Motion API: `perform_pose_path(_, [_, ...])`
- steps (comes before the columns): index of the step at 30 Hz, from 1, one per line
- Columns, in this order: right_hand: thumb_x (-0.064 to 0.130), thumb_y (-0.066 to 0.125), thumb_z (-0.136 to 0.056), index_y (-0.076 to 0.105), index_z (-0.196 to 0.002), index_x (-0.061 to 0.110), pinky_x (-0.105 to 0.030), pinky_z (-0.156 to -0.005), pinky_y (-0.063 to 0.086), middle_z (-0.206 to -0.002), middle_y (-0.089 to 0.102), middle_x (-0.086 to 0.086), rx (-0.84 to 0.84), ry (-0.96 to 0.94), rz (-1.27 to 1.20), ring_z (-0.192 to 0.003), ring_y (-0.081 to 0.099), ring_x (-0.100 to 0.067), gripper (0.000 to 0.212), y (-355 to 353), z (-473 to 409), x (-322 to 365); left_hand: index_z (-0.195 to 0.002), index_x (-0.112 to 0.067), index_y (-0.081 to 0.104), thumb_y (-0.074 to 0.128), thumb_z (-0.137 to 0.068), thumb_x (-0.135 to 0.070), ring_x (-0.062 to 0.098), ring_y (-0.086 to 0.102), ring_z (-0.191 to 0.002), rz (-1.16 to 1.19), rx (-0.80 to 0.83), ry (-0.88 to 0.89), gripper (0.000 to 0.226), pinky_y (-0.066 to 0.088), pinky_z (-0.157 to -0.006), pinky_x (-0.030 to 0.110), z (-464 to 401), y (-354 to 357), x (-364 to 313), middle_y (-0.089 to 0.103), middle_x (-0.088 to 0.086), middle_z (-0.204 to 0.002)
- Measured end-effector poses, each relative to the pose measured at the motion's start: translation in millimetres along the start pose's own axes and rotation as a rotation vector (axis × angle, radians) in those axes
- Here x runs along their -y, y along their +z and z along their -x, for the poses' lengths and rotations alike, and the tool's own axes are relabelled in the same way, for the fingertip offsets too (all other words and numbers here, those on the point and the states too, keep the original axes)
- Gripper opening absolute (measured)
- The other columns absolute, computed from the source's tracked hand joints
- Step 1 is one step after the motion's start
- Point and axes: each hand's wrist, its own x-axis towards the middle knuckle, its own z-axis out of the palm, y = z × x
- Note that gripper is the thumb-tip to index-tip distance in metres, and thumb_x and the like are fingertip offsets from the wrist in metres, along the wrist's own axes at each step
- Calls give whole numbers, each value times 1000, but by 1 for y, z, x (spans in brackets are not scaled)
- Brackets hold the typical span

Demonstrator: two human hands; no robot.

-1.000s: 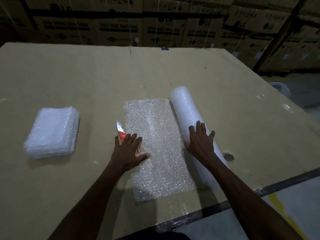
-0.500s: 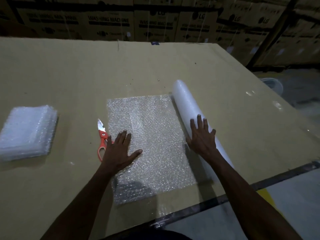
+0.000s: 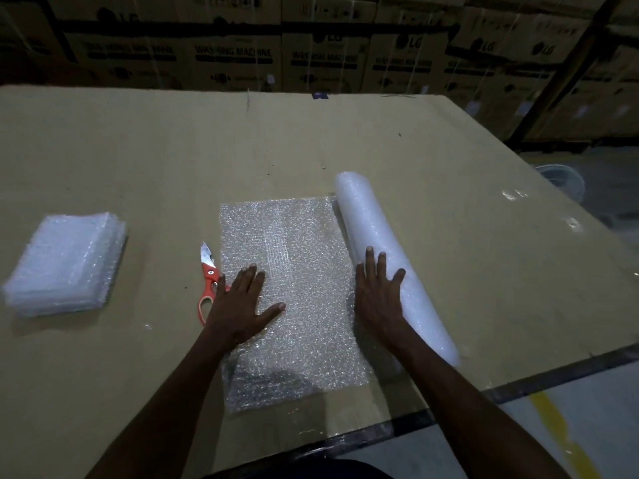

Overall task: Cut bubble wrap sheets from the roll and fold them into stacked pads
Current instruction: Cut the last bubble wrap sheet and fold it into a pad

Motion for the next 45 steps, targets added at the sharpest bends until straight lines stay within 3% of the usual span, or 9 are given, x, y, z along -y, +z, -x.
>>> perform_pose_path(7, [27,14,-97,62,-139,15,-61,-103,35,-160,34,-24,-22,-37,71,-143,41,-45,66,4,3,-5,-160,-18,17,9,-84,-88,18,6,-154,21,5,40,103,-4,-122,54,0,1,7,8,3,-168])
perform_pose_path(10, [33,45,-92,64,-137,11,-67,-94,44,-157,40,-24,-16,-55,-30,-139,46,-46,54,-8,1,-4,-160,-19,16,9,-85,-86,17,5,-154,53,-12,70,101,-3,-123,53,3,-3,12,9,2,-167])
perform_pose_path(13, [31,78,-74,56,-143,6,-72,-96,42,-158,39,-24,-75,-65,-200,-142,43,-46,77,-28,5,12,-158,-14,25,17,-92,-78,21,16,-153,94,-105,80,92,5,-123,51,12,-9,25,22,5,-165])
perform_pose_path(17, [33,70,-88,49,-147,3,-63,-102,46,-155,43,-22,-161,-132,-553,-139,44,-44,69,-54,9,53,-155,-13,29,22,-101,-60,24,25,-150,150,-150,-2,72,13,-119,58,26,-17,52,29,6,-162])
perform_pose_path(22, [37,66,-96,59,-140,10,-38,-100,45,-135,64,-11,-12,-152,-979,-125,58,-30,52,-93,19,136,-155,-9,30,11,-101,-54,29,25,-150,124,-126,-76,73,19,-118,57,52,-23,97,31,12,-161])
perform_pose_path(27, [37,63,-96,70,-103,9,-38,-72,45,-98,67,-15,-26,-239,-936,-92,65,-36,30,-112,22,204,-154,-10,32,21,-102,-46,28,28,-149,143,-136,-106,63,25,-117,56,74,-25,125,35,11,-159])
perform_pose_path(37, [29,76,-85,61,-104,0,-33,-74,41,-108,68,-20,169,-20,-901,-101,65,-38,38,-134,0,227,-149,-9,42,22,-101,-46,29,36,-145,197,-134,-80,64,28,-114,58,88,-25,128,44,12,-153])
perform_pose_path(41, [23,83,-79,73,-80,0,-27,-57,49,-72,71,-12,312,199,-1448,-65,64,-23,25,-140,-9,210,-147,-10,44,27,-101,-43,27,37,-144,201,-171,-32,59,31,-113,58,87,-27,127,47,10,-151])
perform_pose_path(45, [10,75,-88,73,-84,-1,-27,-61,59,-76,71,-14,551,321,-2181,-64,67,-22,12,-158,2,174,-149,-14,40,26,-101,-46,24,32,-147,212,-193,-3,59,26,-116,55,81,-32,126,42,6,-153])
